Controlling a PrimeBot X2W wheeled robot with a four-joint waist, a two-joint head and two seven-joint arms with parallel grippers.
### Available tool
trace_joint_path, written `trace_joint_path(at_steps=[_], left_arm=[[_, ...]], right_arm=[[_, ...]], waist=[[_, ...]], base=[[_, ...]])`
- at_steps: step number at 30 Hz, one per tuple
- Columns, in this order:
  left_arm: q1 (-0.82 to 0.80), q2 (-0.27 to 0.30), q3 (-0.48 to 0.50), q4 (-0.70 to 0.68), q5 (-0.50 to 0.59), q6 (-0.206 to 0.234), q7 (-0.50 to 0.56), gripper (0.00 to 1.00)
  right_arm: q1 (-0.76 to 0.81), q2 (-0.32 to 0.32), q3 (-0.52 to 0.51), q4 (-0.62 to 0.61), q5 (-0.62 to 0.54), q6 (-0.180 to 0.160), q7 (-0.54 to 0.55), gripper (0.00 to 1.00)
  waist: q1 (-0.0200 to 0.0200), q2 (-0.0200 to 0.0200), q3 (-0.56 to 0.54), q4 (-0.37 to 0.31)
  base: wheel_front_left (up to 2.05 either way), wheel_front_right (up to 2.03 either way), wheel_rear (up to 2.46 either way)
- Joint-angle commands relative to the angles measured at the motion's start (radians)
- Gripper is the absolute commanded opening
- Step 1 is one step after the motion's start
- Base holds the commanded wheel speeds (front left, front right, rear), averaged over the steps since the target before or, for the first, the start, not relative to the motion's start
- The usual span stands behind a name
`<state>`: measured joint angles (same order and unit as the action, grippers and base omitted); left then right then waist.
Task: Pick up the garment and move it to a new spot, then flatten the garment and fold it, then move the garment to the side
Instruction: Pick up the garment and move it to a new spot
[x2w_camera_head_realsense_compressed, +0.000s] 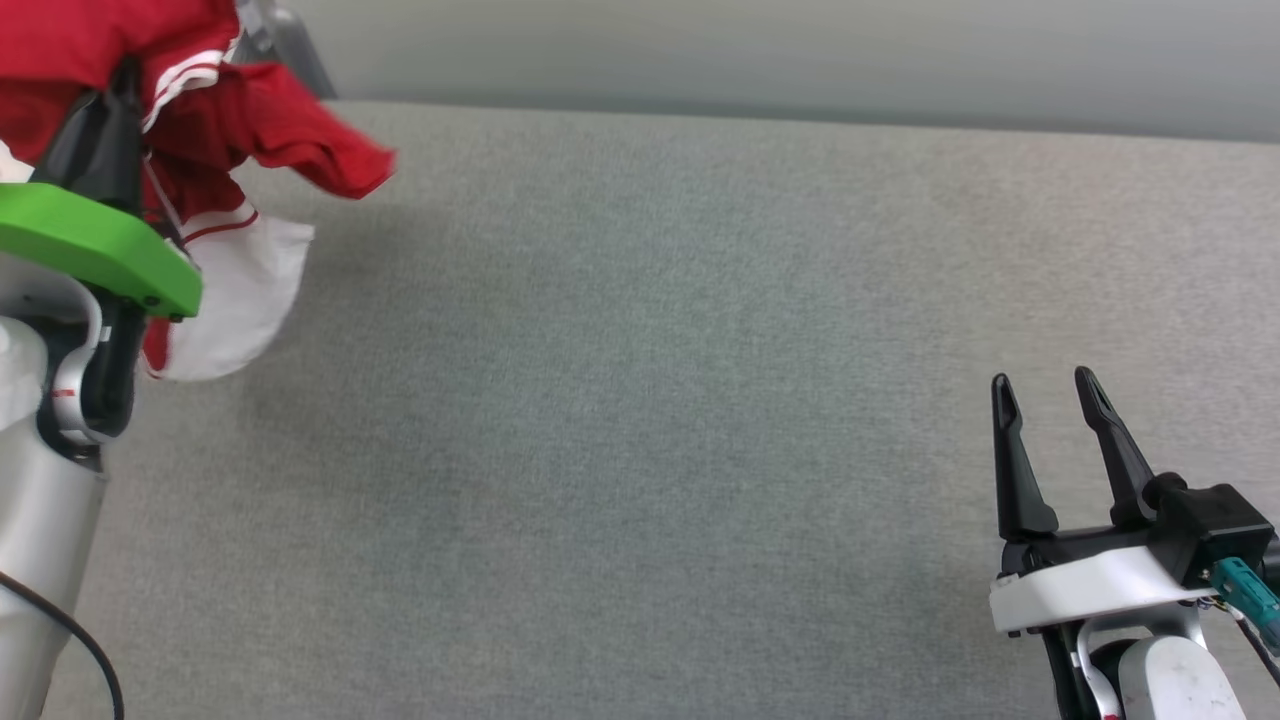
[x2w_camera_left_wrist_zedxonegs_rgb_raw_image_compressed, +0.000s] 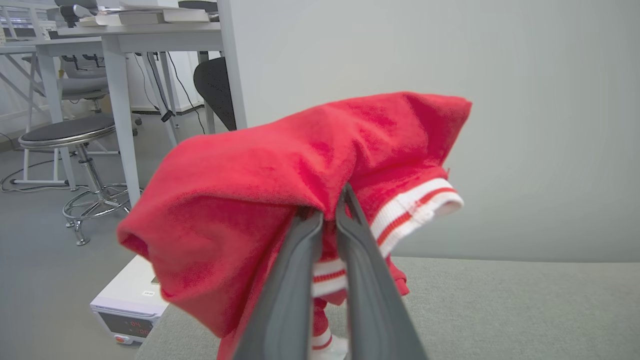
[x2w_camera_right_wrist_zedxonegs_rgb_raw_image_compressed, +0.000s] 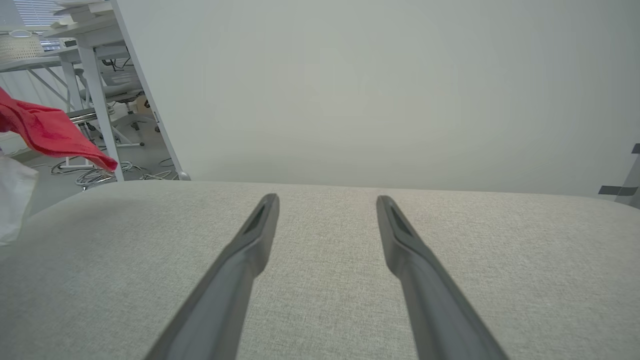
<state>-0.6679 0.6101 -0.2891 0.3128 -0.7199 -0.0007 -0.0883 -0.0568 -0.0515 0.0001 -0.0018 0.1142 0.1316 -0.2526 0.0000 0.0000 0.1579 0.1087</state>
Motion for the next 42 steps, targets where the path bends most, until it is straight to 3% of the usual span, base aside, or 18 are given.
trace_joint_path(at_steps=[1, 8, 16, 26, 33, 34, 35, 36, 42], left_arm=[[0.012, -0.003, -0.005, -0.033, 0.013, 0.013, 0.002, 0.0], [-0.009, -0.045, -0.078, -0.149, 0.055, 0.043, 0.058, 0.0], [-0.003, -0.213, -0.235, -0.143, 0.071, 0.025, 0.086, 0.0], [0.031, -0.495, -0.454, 0.114, 0.095, -0.026, 0.051, 0.0], [0.001, -0.556, -0.555, 0.308, 0.085, -0.064, 0.016, 0.0], [0.002, -0.557, -0.578, 0.333, 0.076, -0.074, 0.027, 0.24], [0.003, -0.558, -0.593, 0.351, 0.066, -0.08, 0.036, 0.66], [0.004, -0.559, -0.61, 0.359, 0.05, -0.083, 0.037, 1.0], [0.002, -0.56, -0.701, 0.374, 0.002, -0.092, -0.014, 1.0]], right_arm=[[0.015, 0.001, -0.004, 0.0, 0.012, -0.001, -0.009, 1.0], [0.034, 0.001, -0.022, -0.001, 0.026, -0.001, -0.009, 1.0], [0.046, 0.001, -0.049, -0.003, 0.031, -0.001, -0.009, 1.0], [0.02, 0.001, -0.035, 0.001, 0.045, -0.001, -0.009, 1.0], [0.006, 0.001, -0.01, 0.01, 0.058, -0.001, -0.009, 1.0], [0.005, 0.001, -0.009, 0.012, 0.06, -0.001, -0.009, 1.0], [0.006, 0.001, -0.008, 0.015, 0.061, -0.001, -0.009, 1.0], [0.006, 0.001, -0.007, 0.018, 0.061, -0.001, -0.009, 1.0], [0.006, 0.001, -0.01, 0.033, 0.055, -0.001, -0.009, 1.0]], waist=[[0.0, 0.0, -0.056, -0.041], [0.0, 0.0, -0.081, -0.105], [0.0, 0.0, -0.076, -0.19], [0.0, 0.0, -0.02, -0.304], [0.0, 0.0, 0.018, -0.354], [0.0, 0.0, 0.021, -0.356], [0.0, 0.0, 0.022, -0.357], [0.0, 0.0, 0.024, -0.358], [0.0, 0.0, 0.009, -0.335]], base=[[0.0, 0.0, 0.0], [0.0, 0.0, 0.0], [0.0, 0.0, 0.0], [0.0, 0.0, 0.0], [0.0, 0.0, 0.0], [0.0, 0.0, 0.0], [0.0, 0.0, 0.0], [0.0, 0.0, 0.0], [0.0, 0.0, 0.0]])
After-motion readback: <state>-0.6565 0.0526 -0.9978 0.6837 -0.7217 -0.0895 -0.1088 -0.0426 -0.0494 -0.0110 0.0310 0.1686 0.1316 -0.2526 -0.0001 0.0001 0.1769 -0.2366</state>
